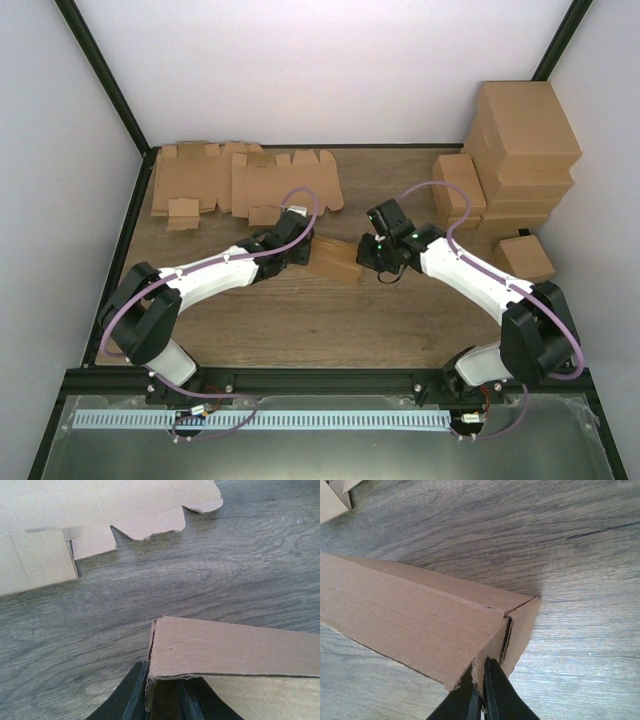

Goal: Fold the paper box

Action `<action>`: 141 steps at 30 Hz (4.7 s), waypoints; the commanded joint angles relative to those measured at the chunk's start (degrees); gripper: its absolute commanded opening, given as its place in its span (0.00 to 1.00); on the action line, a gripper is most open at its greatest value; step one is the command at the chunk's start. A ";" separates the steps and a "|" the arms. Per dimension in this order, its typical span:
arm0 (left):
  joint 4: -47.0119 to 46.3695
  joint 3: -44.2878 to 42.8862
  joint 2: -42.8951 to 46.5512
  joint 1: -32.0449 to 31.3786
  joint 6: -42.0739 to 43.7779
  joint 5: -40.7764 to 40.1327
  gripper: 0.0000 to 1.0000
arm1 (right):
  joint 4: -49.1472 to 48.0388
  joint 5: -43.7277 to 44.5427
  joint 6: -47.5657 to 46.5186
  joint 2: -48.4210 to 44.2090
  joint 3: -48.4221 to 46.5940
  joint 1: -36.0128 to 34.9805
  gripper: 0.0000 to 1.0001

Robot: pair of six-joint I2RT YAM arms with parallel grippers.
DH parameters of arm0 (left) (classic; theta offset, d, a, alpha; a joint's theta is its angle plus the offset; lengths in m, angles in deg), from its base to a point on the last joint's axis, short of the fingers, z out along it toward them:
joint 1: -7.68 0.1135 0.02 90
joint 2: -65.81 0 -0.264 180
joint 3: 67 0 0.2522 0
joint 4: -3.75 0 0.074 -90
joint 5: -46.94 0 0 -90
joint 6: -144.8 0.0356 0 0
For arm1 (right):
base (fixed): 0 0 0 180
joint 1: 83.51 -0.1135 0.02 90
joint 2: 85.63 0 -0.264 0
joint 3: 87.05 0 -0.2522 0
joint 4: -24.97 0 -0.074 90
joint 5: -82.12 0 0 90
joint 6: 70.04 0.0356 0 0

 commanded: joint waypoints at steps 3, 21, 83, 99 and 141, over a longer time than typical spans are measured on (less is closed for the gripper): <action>4.84 0.72 -3.08 -0.63 0.05 2.27 0.17 | 0.16 -0.52 -0.47 -0.43 0.25 -0.38 0.01; 5.12 0.25 -3.02 -0.64 0.15 2.09 0.17 | 1.46 3.28 -1.65 -2.11 3.57 -0.37 0.01; 11.05 -5.38 3.29 1.48 0.50 14.94 0.35 | 8.39 11.22 -4.32 -4.41 -2.41 -4.24 0.23; 12.75 -7.30 4.27 1.88 0.64 13.81 0.25 | 9.40 13.94 -4.57 -4.70 -3.72 -4.06 0.14; 8.62 3.75 6.52 1.00 -1.85 16.67 0.05 | 1.32 8.01 -4.90 -6.14 10.48 -4.94 0.09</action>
